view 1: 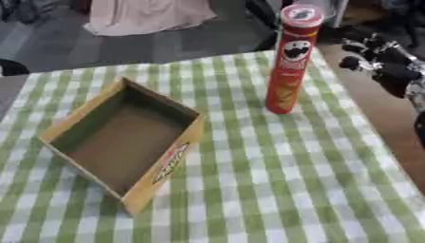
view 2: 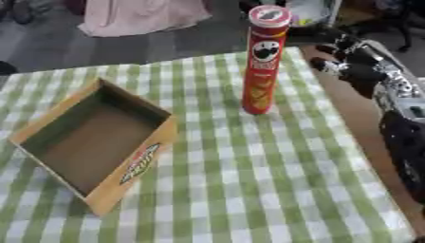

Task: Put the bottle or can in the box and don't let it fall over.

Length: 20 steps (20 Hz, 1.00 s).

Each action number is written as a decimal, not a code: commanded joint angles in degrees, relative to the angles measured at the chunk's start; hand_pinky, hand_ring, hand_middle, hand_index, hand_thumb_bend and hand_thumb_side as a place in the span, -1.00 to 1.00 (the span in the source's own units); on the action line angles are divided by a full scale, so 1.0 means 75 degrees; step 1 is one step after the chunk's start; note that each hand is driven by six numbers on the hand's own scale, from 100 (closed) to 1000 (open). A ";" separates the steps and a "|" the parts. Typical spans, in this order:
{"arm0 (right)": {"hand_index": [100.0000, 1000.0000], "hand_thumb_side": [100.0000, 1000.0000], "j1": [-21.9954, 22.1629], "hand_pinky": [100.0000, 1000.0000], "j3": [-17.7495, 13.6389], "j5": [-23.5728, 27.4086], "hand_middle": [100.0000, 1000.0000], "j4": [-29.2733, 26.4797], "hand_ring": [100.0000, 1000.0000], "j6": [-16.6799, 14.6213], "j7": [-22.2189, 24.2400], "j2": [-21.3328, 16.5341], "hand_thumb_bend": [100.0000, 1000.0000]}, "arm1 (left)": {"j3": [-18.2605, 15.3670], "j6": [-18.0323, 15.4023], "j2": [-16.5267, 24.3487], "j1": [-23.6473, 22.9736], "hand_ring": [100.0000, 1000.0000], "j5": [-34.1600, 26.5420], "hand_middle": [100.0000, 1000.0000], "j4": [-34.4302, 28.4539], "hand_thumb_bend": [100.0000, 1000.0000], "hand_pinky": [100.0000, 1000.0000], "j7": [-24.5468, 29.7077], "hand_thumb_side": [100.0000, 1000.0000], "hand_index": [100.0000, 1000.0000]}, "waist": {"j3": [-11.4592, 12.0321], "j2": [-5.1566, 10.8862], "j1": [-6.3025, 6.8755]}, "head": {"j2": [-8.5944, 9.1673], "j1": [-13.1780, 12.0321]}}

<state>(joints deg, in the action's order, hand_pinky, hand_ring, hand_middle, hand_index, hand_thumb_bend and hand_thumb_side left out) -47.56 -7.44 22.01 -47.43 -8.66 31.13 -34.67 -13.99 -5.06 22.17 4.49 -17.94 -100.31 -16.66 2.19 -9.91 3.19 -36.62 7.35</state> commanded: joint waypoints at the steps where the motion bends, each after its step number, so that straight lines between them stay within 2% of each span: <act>1: 1.00 -1.00 -0.0203 0.49 -0.0001 0.0014 1.00 -0.0195 1.00 0.0013 -0.0023 -0.0107 -0.14 | -0.0080 -0.0011 0.0096 0.0077 0.25 -0.0026 0.68 -0.0074 -0.98 1.00 0.0029 0.31 0.52 | 0.0014 0.0061 -0.0021 | 0.0032 0.0039; 18: 1.00 -1.00 -0.0242 0.55 0.0010 0.0130 1.00 -0.0409 1.00 -0.0055 0.0044 0.0004 -0.15 | -0.0097 -0.0004 0.0037 0.0128 0.25 -0.0035 0.68 -0.0073 -0.98 1.00 0.0050 0.32 0.52 | 0.0029 -0.0095 -0.0015 | 0.0133 0.0060; 19: 1.00 -1.00 -0.0251 0.45 -0.0023 0.0148 1.00 -0.0420 1.00 -0.0075 0.0014 0.0007 -0.08 | -0.0097 -0.0005 0.0026 0.0135 0.24 -0.0036 0.68 -0.0073 -0.98 1.00 0.0051 0.32 0.52 | 0.0032 -0.0138 -0.0013 | 0.0164 0.0061; 20: 1.00 -1.00 -0.0265 0.45 -0.0052 0.0170 1.00 -0.0439 1.00 -0.0107 -0.0061 0.0008 -0.08 | -0.0101 -0.0007 0.0013 0.0153 0.24 -0.0037 0.68 -0.0077 -0.98 1.00 0.0051 0.32 0.52 | 0.0038 -0.0187 -0.0012 | 0.0201 0.0062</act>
<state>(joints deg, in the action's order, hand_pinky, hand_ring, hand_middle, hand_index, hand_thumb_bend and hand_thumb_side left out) -48.34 -7.38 22.65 -49.17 -9.22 30.97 -33.48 -14.00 -4.98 21.28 5.08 -18.06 -100.30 -16.49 2.41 -12.11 3.19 -35.98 7.70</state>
